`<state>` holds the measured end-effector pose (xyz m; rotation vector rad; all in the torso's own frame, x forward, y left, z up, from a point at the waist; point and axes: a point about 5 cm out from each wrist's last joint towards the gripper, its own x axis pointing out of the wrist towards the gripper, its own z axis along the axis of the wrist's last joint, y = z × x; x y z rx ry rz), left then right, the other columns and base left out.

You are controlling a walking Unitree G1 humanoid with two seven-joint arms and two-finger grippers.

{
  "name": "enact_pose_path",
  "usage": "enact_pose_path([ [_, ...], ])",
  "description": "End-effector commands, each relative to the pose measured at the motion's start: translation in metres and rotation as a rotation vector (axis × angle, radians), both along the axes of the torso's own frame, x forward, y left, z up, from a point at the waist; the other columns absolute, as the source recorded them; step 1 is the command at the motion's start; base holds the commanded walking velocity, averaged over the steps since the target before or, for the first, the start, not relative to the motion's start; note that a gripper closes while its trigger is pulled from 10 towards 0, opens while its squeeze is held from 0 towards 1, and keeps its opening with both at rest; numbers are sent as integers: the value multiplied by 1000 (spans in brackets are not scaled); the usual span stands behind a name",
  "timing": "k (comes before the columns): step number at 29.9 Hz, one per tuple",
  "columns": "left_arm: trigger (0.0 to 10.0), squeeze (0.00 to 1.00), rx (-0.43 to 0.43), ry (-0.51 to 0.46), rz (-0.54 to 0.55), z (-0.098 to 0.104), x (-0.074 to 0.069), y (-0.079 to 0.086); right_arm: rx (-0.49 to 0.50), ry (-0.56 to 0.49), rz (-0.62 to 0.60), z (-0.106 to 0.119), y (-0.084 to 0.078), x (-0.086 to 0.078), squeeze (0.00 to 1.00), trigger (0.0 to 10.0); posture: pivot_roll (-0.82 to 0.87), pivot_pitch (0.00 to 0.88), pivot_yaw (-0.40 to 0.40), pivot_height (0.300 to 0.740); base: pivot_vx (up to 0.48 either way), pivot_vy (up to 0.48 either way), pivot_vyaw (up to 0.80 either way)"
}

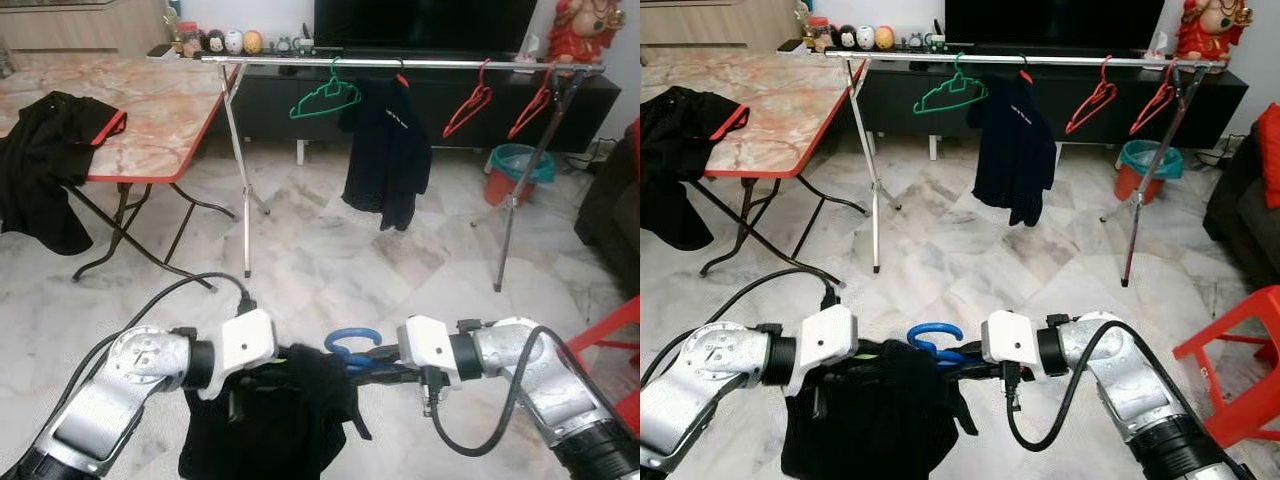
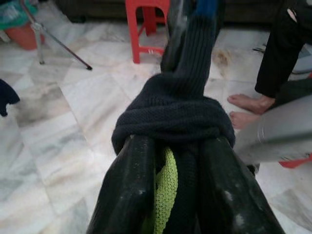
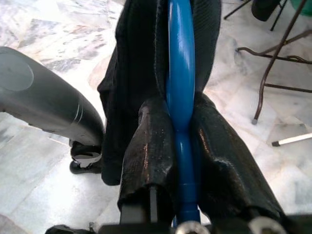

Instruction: Hang hanger

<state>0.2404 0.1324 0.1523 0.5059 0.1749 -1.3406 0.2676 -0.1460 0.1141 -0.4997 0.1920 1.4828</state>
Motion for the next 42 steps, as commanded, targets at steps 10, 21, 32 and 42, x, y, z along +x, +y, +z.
enact_pose_path([
  [10, 10000, 1000, -84, -41, -4, 20, 4, 0, 19, -35, -35, 0, 4, 6, 0, 0, 108, 0, 9, 740, 0, 0, 0],
  [21, 10000, 1000, -119, -41, 8, 23, 6, -2, 37, -77, -98, 3, 1, 15, 0, 0, 108, 0, 11, 740, 0, 0, 0],
  [32, 10000, 0, -107, -17, 18, 19, 2, 0, 67, -147, -185, 9, 0, 27, 0, 0, 112, 0, 18, 740, 0, 0, 0],
  [42, 10000, 0, -181, -100, 124, 26, 16, -2, 82, -146, -176, 10, 2, 27, 0, 0, 112, 0, 18, 740, 0, 0, 0],
])
